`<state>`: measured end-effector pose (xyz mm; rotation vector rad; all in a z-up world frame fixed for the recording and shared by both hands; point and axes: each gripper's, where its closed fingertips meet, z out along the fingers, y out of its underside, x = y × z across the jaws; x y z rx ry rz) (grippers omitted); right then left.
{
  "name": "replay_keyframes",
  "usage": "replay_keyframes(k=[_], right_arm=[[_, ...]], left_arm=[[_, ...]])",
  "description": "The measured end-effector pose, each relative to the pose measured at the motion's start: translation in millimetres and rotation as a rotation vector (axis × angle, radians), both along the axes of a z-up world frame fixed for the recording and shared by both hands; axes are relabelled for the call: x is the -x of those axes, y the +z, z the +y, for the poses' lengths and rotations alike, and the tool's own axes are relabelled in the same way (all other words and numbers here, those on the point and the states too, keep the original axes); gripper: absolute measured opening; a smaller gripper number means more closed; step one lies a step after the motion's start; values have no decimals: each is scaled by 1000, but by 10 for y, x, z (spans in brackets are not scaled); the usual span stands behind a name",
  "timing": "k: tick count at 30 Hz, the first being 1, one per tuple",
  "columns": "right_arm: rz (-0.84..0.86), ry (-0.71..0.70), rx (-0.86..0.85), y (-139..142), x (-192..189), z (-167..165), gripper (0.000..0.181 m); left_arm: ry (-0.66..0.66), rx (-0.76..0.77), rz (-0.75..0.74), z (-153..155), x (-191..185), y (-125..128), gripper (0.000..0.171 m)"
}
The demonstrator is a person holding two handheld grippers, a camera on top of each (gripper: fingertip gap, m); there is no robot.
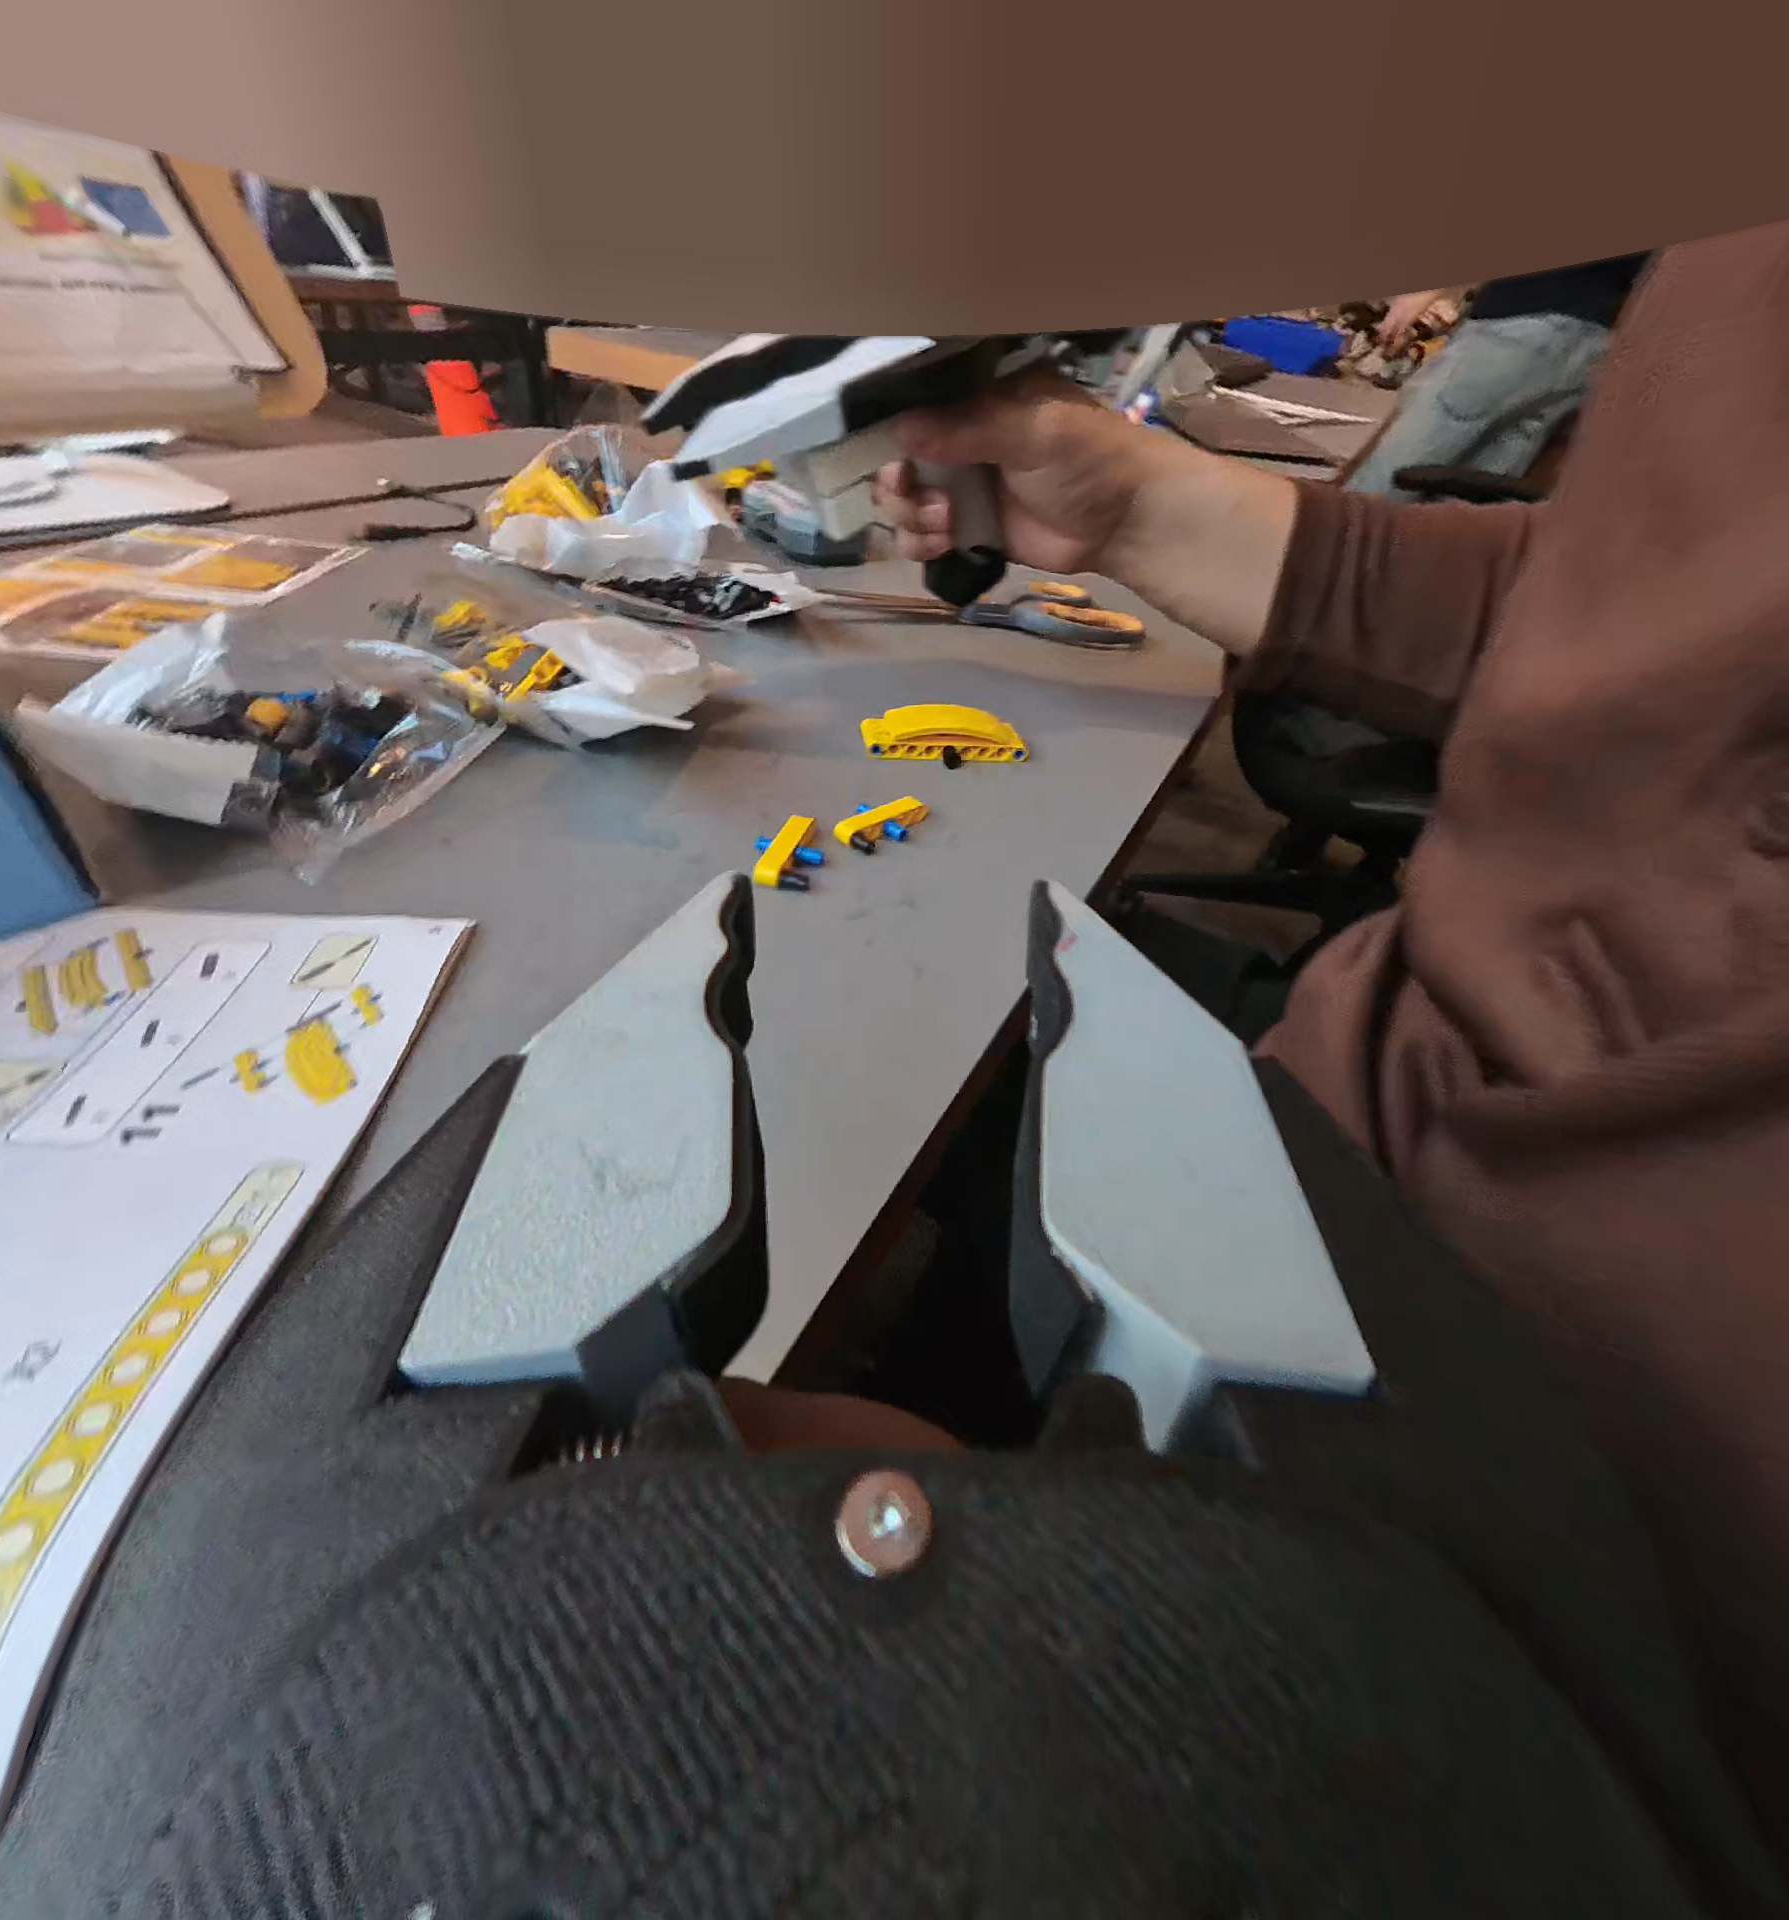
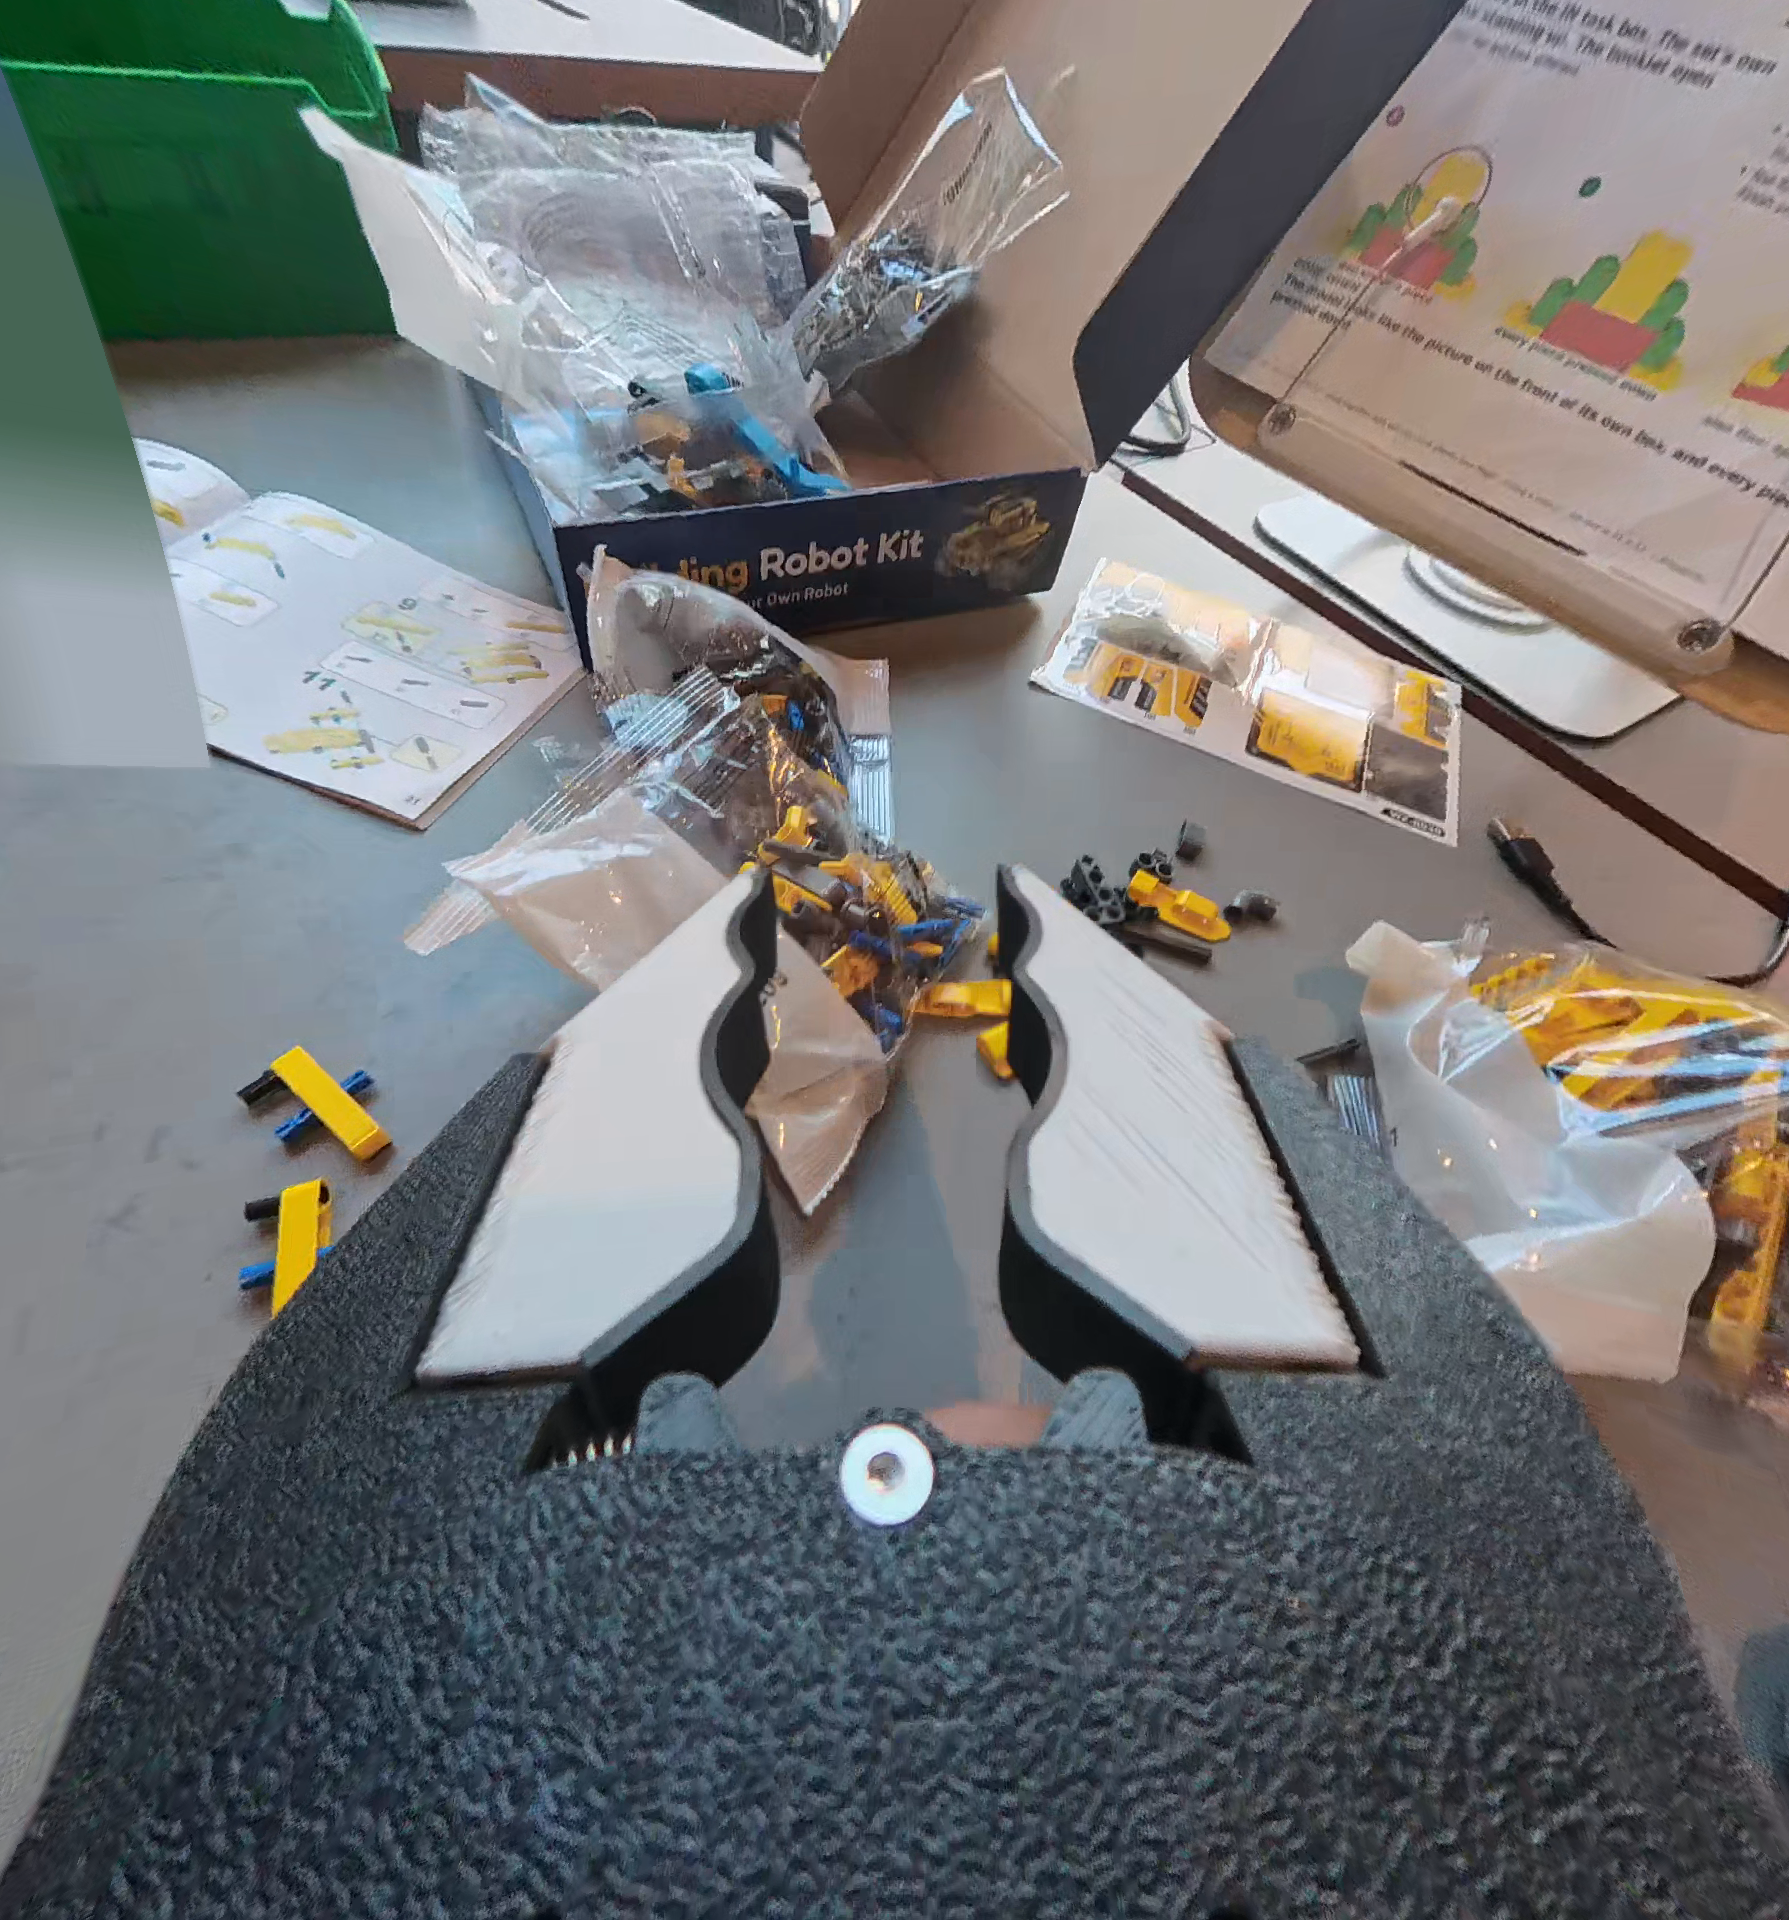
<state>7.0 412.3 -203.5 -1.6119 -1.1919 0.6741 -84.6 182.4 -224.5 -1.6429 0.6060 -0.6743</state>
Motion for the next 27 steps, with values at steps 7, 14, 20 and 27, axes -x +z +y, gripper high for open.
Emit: replay_keyframes(k=[7,14,20,27], right_arm=[[-17,31,23,-113,87,-12,42],[-18,115,104,-159,359,-453,52],[-145,-11,-9,-218,702,-536,78],[-384,-90,-191,-454,729,-403,64]], left_arm=[[-68,7,46,17,-183,-148,51],[-33,-22,145,38,-166,-289,49],[-24,-49,199,61,-190,-328,47],[-44,-43,215,29,-285,-352,46]])
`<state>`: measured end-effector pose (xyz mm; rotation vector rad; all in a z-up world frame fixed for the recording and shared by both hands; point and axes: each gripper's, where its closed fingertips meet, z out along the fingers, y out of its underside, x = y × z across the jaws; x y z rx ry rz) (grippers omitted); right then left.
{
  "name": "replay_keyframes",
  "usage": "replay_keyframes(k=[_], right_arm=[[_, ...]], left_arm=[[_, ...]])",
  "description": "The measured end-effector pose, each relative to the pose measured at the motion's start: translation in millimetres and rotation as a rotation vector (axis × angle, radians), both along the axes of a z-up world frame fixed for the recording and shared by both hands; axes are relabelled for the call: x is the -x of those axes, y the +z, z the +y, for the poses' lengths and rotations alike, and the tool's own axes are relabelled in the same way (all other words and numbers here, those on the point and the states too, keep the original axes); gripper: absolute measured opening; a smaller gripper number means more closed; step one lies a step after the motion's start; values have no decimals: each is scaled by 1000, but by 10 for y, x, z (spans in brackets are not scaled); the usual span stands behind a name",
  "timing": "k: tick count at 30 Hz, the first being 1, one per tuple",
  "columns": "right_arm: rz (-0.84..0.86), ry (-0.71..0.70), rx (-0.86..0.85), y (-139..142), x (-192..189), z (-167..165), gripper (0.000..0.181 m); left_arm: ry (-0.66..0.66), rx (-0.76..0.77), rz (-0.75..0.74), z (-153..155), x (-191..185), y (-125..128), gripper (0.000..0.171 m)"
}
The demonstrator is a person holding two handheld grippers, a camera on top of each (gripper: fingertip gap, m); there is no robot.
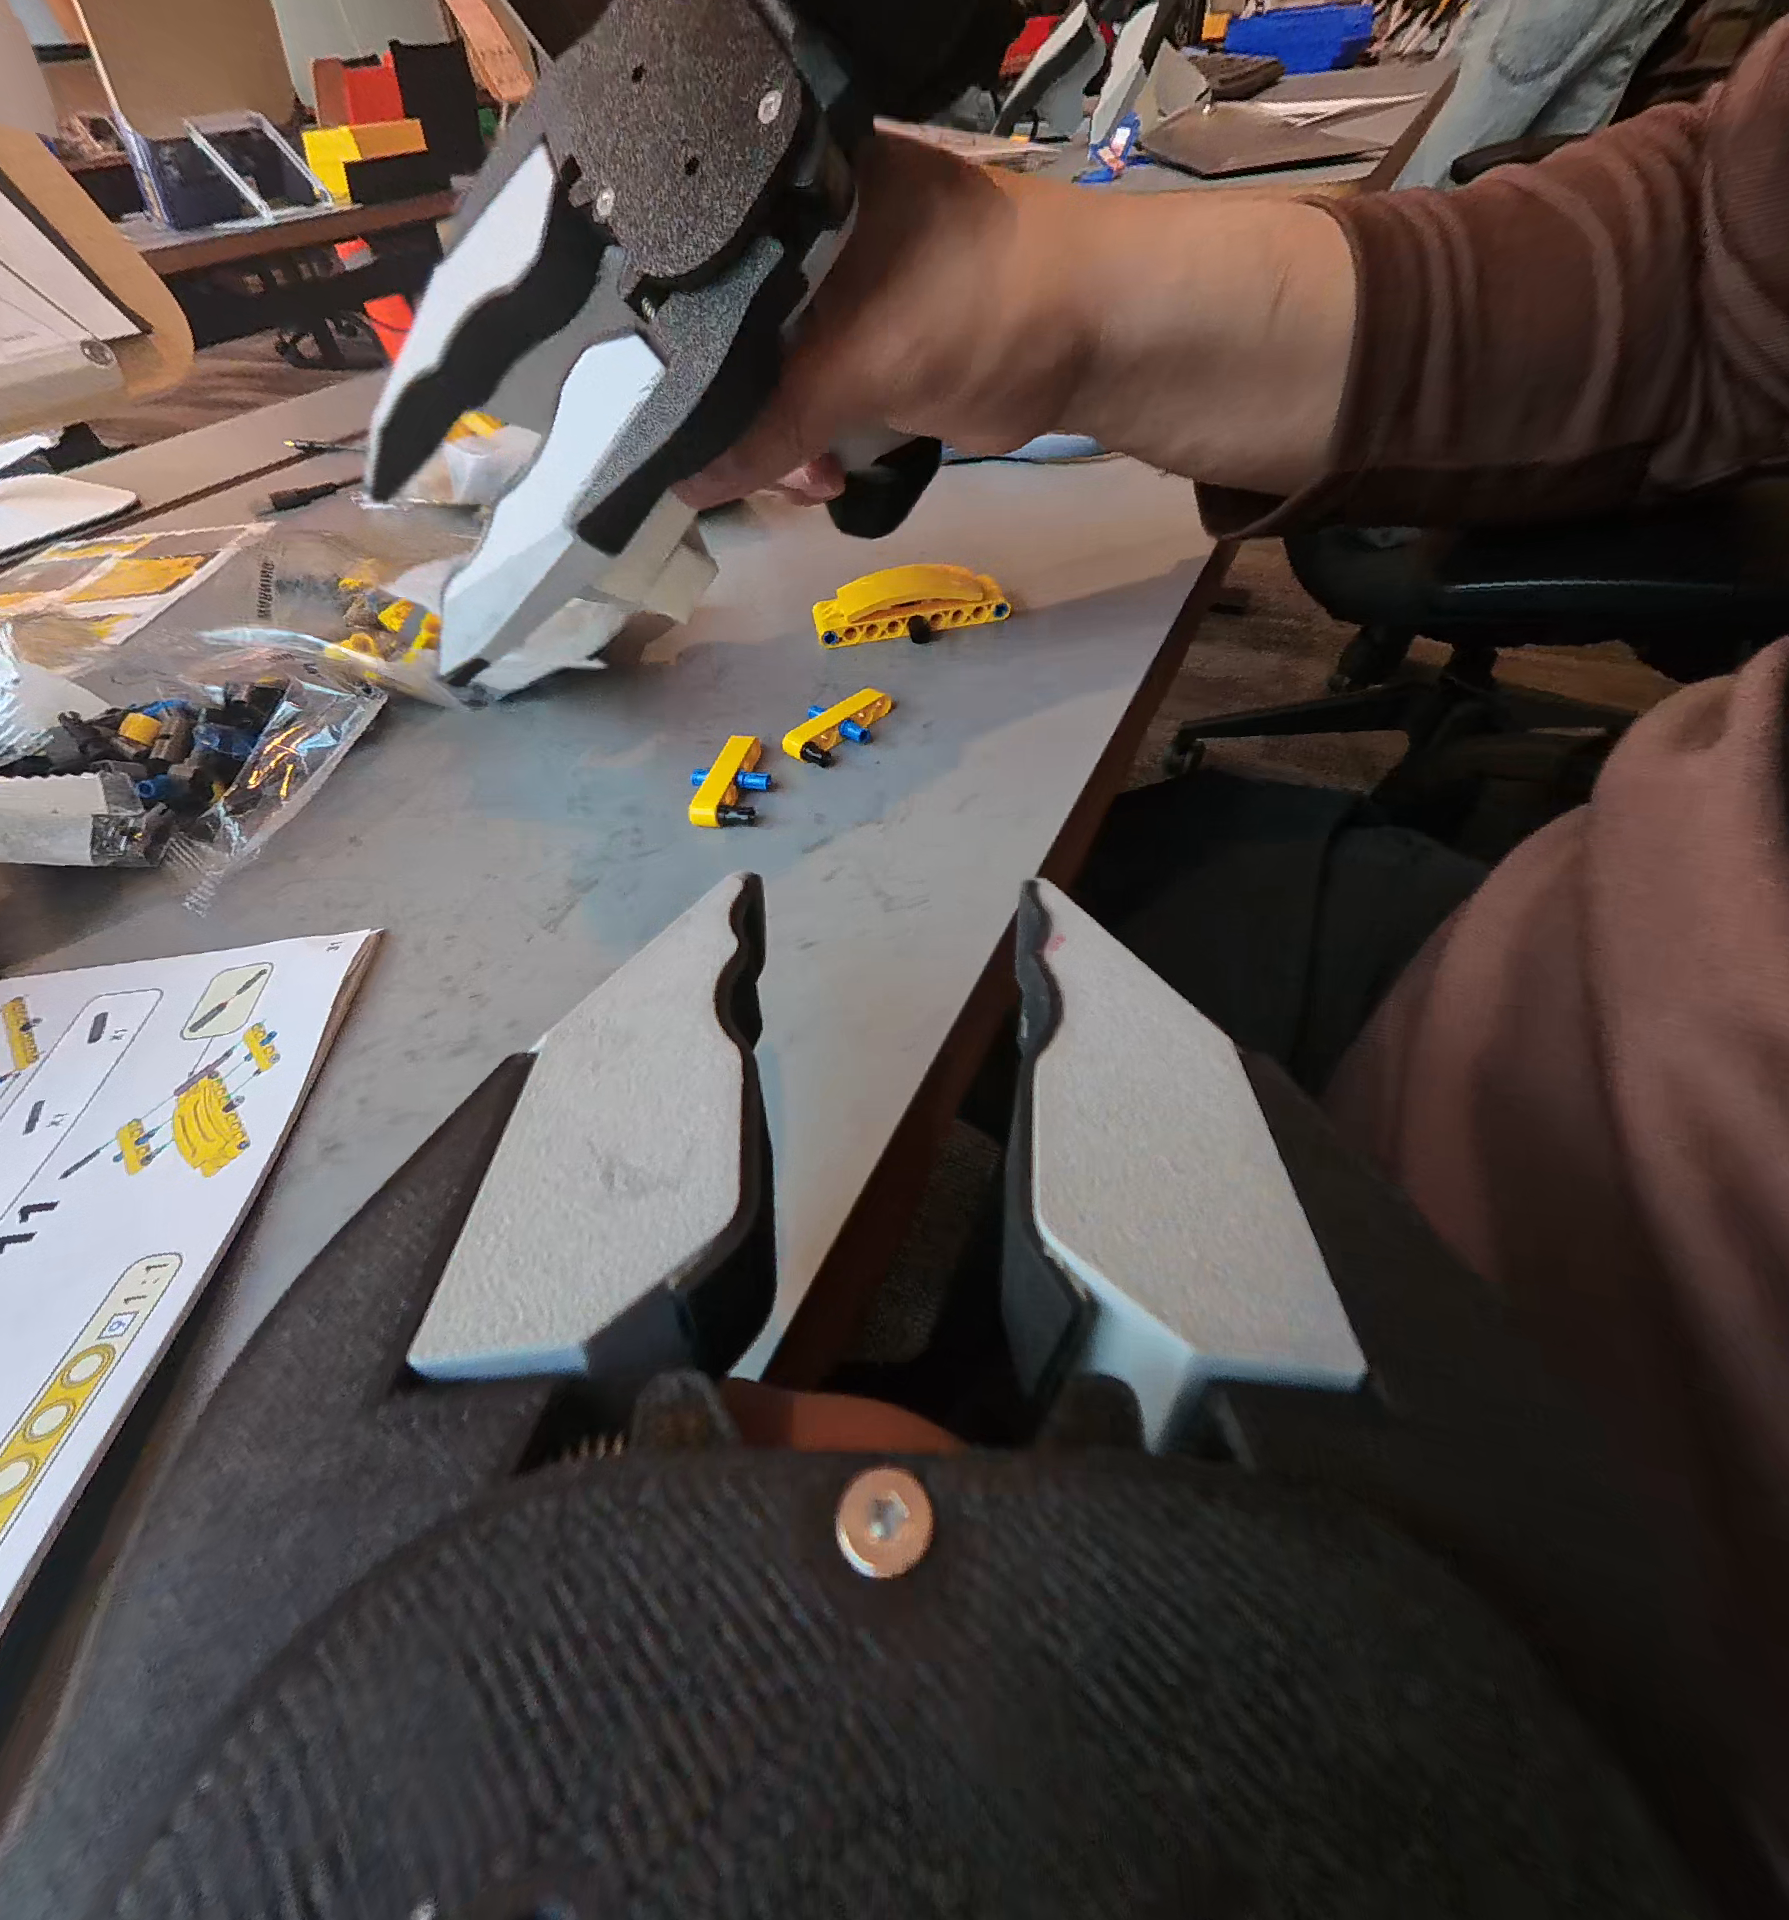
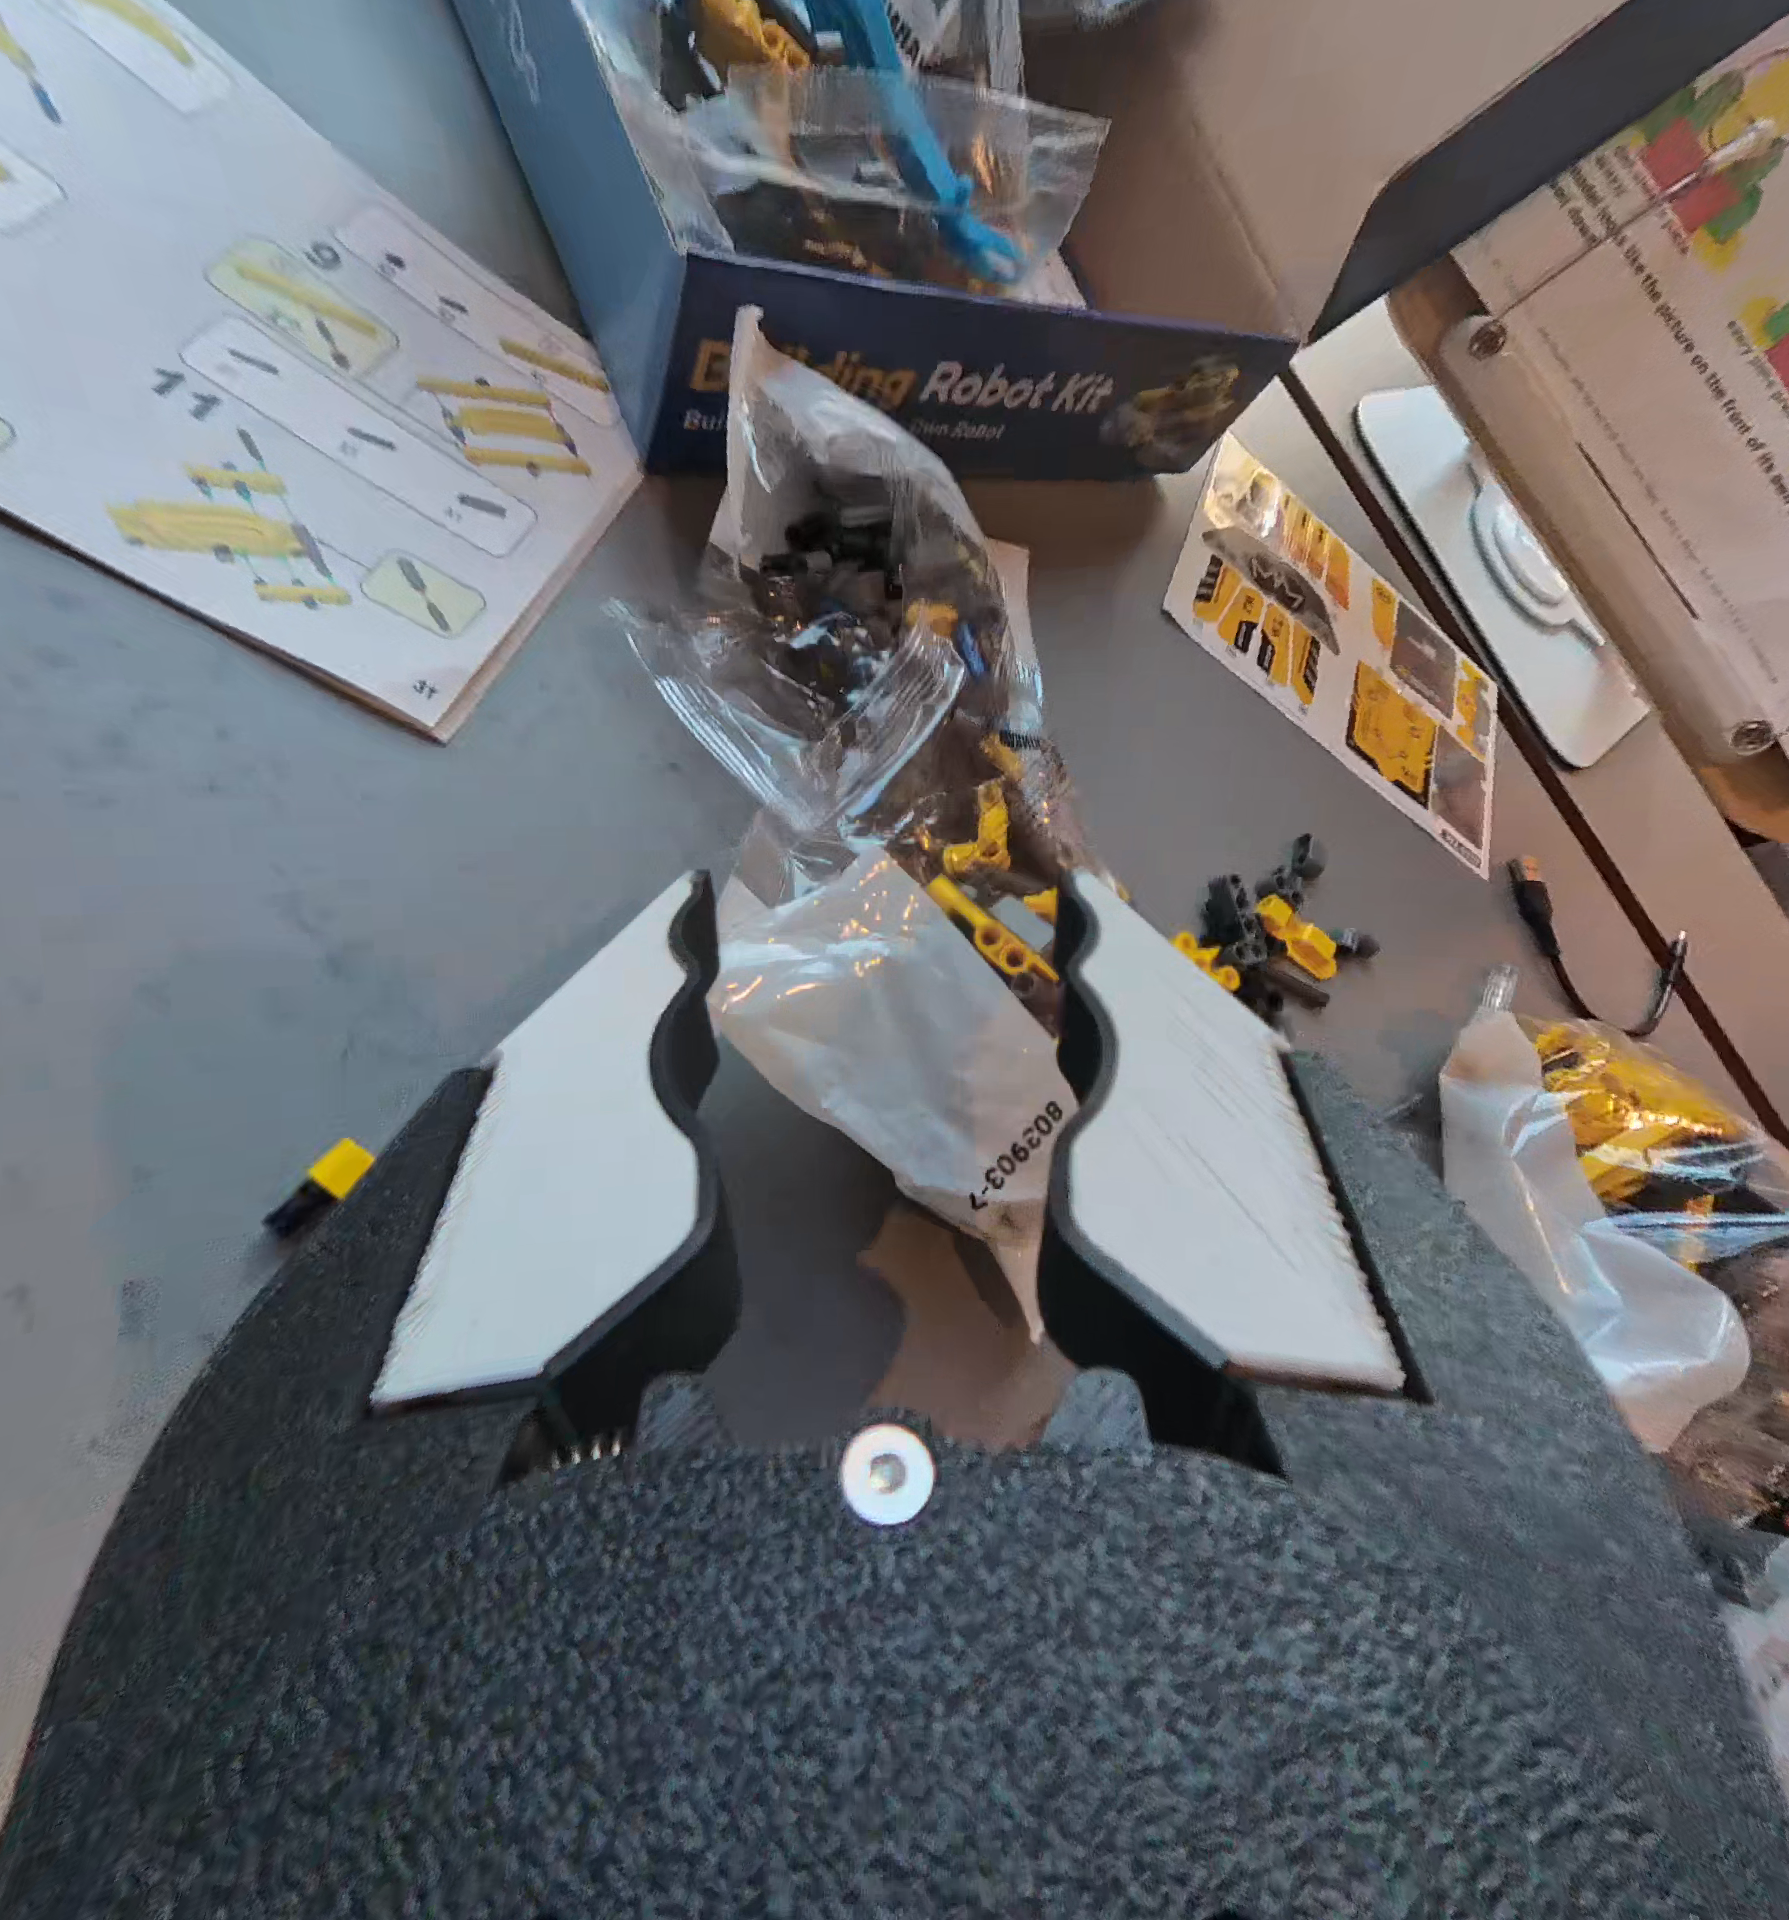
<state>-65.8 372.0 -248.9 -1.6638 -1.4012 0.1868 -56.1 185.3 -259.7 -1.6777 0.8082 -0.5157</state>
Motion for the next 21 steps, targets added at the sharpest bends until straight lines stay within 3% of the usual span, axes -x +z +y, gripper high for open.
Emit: replay_keyframes(k=[10,21], right_arm=[[-50,-151,37,-56,-761,136,61],[40,-132,82,25,-881,92,57]], left_arm=[[-1,-6,42,-47,-32,-43,46],[28,11,69,41,-80,-19,47]])
